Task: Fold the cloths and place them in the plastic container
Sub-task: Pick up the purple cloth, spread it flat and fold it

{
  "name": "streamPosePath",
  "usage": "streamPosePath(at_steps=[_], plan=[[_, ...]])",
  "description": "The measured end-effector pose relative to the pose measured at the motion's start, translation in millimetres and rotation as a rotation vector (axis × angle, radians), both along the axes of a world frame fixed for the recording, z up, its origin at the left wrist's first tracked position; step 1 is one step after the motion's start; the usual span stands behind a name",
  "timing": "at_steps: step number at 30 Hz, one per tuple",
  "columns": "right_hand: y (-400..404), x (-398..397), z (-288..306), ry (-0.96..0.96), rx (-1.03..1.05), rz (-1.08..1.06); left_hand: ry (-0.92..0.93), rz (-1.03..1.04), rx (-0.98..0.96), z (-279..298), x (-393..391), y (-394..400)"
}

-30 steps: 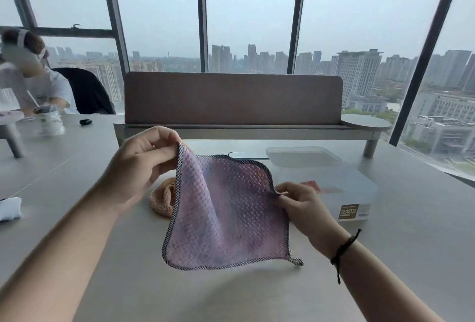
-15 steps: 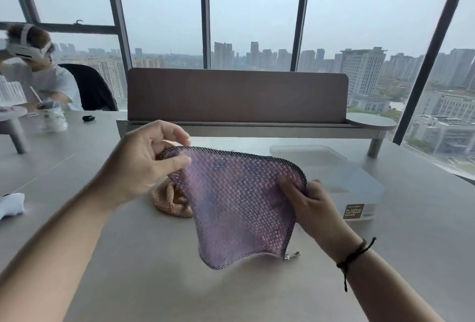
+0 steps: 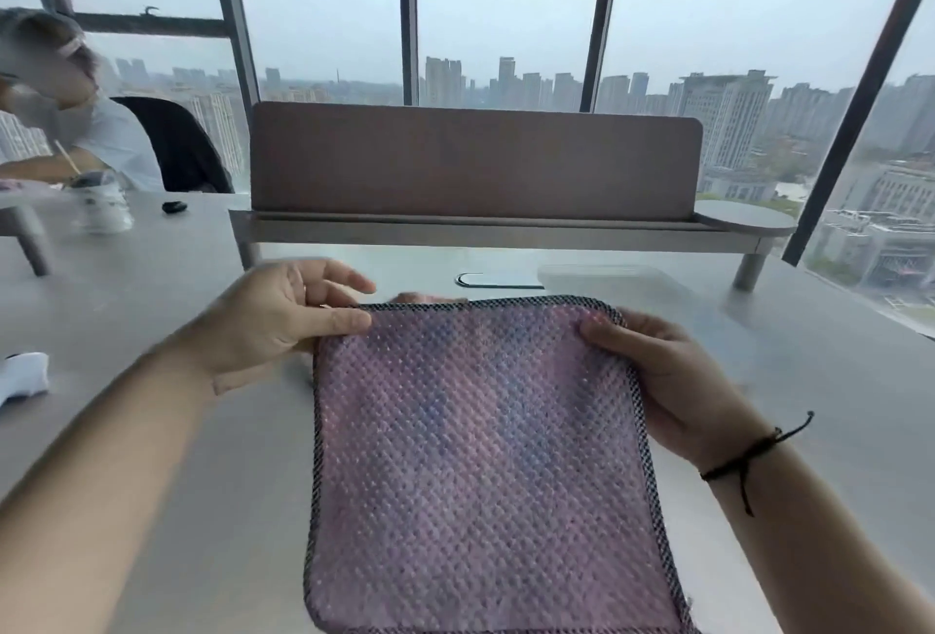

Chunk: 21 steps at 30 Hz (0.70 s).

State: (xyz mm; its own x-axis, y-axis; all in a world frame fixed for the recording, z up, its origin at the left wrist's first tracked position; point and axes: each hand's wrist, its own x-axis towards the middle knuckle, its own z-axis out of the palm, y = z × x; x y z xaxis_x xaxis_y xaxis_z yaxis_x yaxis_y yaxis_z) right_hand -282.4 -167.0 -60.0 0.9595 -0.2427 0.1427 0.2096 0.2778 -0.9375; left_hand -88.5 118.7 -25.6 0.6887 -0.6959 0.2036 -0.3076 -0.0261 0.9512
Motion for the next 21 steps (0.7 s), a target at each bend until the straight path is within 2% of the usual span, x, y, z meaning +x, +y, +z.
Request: streamPosePath(at_steps=[3, 6, 9, 13, 16, 21], plan=[[-7, 25, -44, 0.255, -0.179, -0.243, -0.008, 0.09, 0.217, -55, 25, -14], [-10, 46, -83, 0.432, -0.531, -0.431, -0.059, 0.136, 0.385, -110, 45, -18], [-10, 58, -99, 0.469, -0.805, -0.512, -0.149, 0.248, 0.376, -138, 51, -22], [-13, 67, -105, 0.46, -0.987, -0.539, -0.243, 0.341, 0.318, -142, 52, -31], [-14, 73, -107, 0.435, -1.035, -0.54, -0.295, 0.368, 0.306, -143, 57, -33], [-21, 74, -106, 0.363, -0.928, -0.538, -0.288, 0.375, 0.221, -142, 57, -33]])
